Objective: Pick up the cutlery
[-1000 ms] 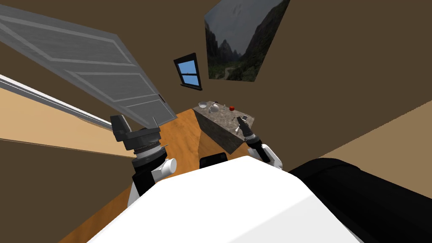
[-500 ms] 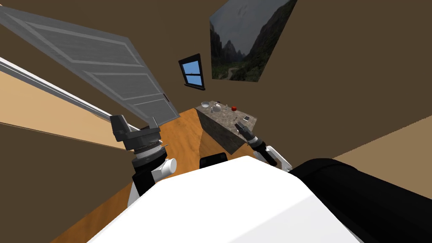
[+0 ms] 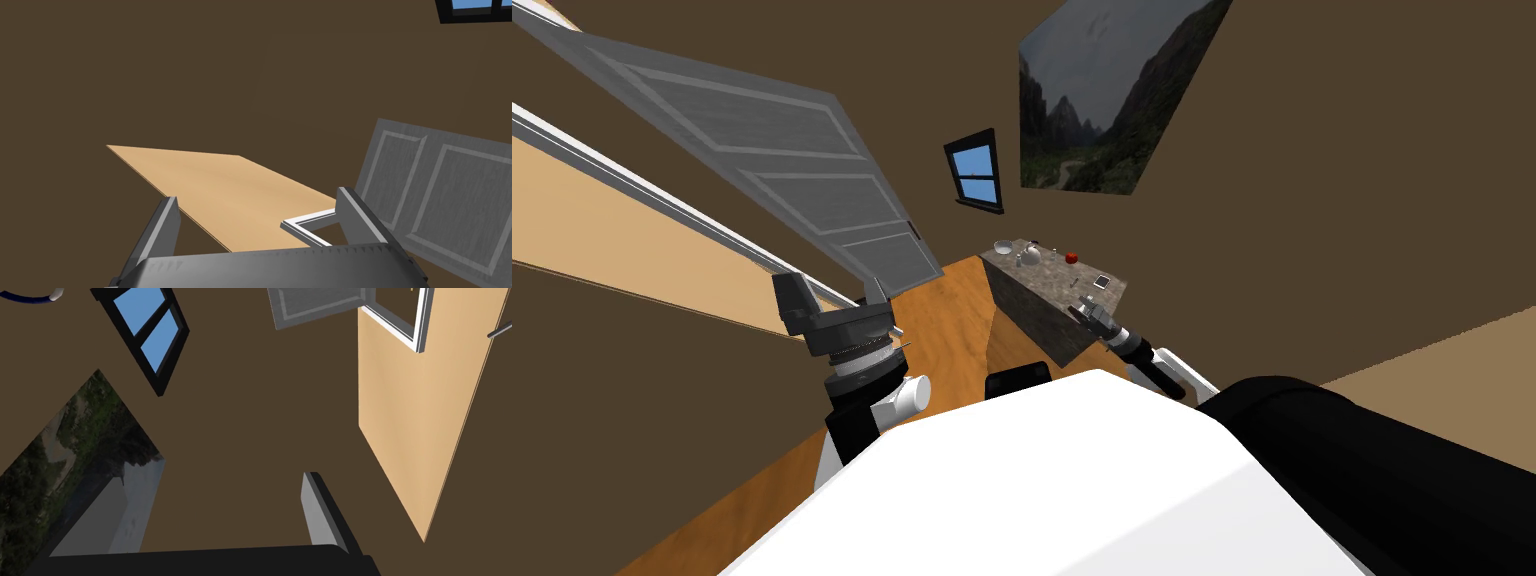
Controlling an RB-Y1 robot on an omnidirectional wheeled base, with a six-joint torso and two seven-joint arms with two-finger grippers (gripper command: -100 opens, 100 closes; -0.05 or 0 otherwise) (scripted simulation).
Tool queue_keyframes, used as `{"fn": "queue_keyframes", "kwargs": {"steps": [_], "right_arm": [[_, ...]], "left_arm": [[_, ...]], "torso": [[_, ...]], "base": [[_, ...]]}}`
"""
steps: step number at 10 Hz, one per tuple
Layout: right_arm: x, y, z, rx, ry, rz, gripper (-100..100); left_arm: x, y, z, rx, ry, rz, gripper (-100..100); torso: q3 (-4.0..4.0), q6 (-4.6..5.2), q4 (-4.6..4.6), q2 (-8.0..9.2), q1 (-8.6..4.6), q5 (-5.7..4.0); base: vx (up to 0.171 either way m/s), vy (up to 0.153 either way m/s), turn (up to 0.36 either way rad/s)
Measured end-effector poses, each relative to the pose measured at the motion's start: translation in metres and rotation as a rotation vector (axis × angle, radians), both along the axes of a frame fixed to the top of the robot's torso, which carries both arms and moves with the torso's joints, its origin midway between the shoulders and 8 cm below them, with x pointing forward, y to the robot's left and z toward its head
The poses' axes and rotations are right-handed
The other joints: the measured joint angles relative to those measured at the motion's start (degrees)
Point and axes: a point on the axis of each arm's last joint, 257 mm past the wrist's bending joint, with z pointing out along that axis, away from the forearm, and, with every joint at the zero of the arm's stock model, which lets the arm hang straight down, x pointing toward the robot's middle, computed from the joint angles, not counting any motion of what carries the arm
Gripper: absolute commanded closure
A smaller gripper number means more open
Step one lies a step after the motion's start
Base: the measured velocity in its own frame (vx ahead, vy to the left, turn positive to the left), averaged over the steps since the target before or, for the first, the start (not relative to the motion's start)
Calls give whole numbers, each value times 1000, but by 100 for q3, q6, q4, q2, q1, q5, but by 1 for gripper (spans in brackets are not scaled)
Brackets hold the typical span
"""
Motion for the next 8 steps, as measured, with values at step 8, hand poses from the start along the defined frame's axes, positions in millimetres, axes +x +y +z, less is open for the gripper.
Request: {"fn": "queue_keyframes", "kwargs": {"steps": [8], "right_arm": [[-42,-27,-63,-444,51,91,-100]], "left_arm": [[0,0,0,0,0,0,0]], "torso": [[-6,0,-2,-10,-1,0]], "base": [[15,13,72]]}}
